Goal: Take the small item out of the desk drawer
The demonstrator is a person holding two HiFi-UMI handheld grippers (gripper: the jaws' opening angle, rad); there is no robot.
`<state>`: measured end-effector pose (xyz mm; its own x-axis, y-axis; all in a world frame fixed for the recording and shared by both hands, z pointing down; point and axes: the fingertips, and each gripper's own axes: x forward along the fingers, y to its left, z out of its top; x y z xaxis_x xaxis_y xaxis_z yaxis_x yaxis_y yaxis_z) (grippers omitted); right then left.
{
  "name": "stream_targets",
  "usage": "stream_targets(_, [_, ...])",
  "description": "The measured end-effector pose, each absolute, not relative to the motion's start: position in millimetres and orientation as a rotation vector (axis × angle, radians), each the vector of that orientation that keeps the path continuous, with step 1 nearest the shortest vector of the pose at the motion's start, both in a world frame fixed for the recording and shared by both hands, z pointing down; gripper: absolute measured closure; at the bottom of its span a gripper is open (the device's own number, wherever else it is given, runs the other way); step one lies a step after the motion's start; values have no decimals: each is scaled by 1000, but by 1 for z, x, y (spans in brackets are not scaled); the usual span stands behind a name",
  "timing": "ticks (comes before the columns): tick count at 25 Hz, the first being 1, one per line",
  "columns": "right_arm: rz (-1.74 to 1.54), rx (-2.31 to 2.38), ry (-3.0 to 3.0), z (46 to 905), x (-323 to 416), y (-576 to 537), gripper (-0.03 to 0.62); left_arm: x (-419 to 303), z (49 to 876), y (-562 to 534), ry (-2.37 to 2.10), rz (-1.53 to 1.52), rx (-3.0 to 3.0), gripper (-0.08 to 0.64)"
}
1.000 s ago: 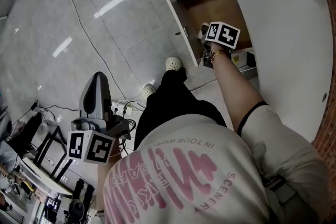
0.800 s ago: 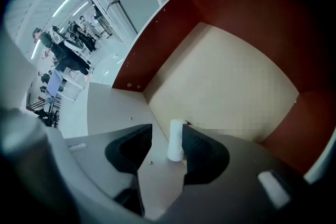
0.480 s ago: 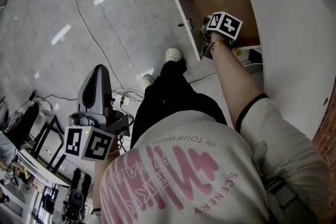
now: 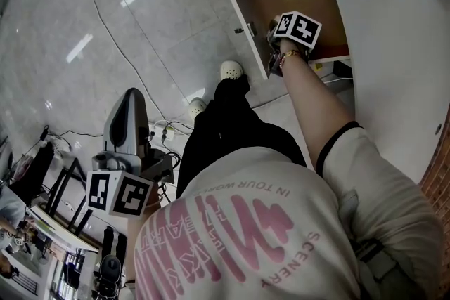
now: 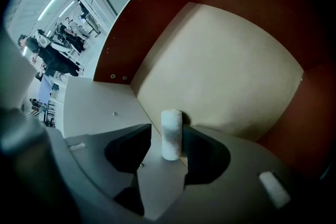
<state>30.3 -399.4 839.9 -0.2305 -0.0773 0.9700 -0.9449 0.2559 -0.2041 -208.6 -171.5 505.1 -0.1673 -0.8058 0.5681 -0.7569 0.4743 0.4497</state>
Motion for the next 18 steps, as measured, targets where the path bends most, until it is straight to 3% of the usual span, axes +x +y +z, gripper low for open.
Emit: stream_targets(18, [1144, 1019, -1478, 866, 34, -386, 373, -197, 526, -158, -1894, -84, 1271, 555])
